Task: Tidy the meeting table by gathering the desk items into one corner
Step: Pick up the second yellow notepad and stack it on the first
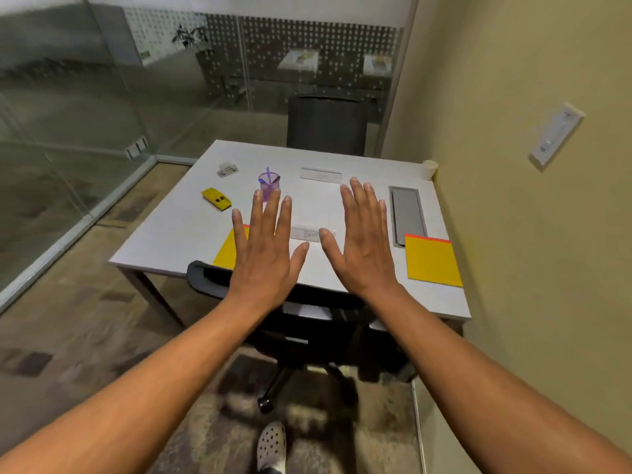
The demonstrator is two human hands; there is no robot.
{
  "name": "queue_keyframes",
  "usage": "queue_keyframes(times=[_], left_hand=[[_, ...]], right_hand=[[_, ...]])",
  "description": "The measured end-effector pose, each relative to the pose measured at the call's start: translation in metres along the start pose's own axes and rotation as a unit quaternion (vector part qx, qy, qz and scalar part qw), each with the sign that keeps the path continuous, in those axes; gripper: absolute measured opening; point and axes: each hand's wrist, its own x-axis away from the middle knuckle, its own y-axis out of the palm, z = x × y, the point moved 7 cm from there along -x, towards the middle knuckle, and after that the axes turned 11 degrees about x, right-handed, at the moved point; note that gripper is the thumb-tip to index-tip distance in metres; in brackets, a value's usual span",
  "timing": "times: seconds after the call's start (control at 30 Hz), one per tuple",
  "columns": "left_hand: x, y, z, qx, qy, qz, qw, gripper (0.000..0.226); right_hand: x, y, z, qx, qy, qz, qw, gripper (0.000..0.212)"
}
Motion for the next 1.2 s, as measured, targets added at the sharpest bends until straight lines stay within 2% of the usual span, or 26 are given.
queue_keyframes(times=[0.17,0.33,0.43,0.73,0.97,1.2], left_hand=[[0.036,-0.054,-0.048,-0.019,-0.028,0.028,0.999,0.077],[0.079,-0.106,-0.125,-0.036,-0.055,0.066,0.996,0.081],[0.111,-0.138,-0.187,-0.040,-0.077,0.079,0.993,0.081],[0.197,-0.215,-0.389,-0.064,-0.117,0.043,0.990,0.088],[0.198,-0.211,-0.460,-0.060,-0.118,0.021,0.991,0.086],[0.147,-0.137,-0.493,-0.021,-0.089,-0.051,0.995,0.086]], right_hand=[[-0.001,-0.004,-0.079,-0.028,-0.050,-0.002,0.998,0.077],[0.001,0.012,-0.181,-0.049,-0.106,-0.010,0.993,0.078],[0.004,0.033,-0.252,-0.053,-0.120,-0.025,0.991,0.078],[0.026,0.117,-0.458,-0.041,-0.126,-0.067,0.989,0.078],[0.016,0.165,-0.502,-0.035,-0.058,-0.108,0.992,0.075],[-0.021,0.231,-0.482,-0.040,0.011,-0.118,0.992,0.077]])
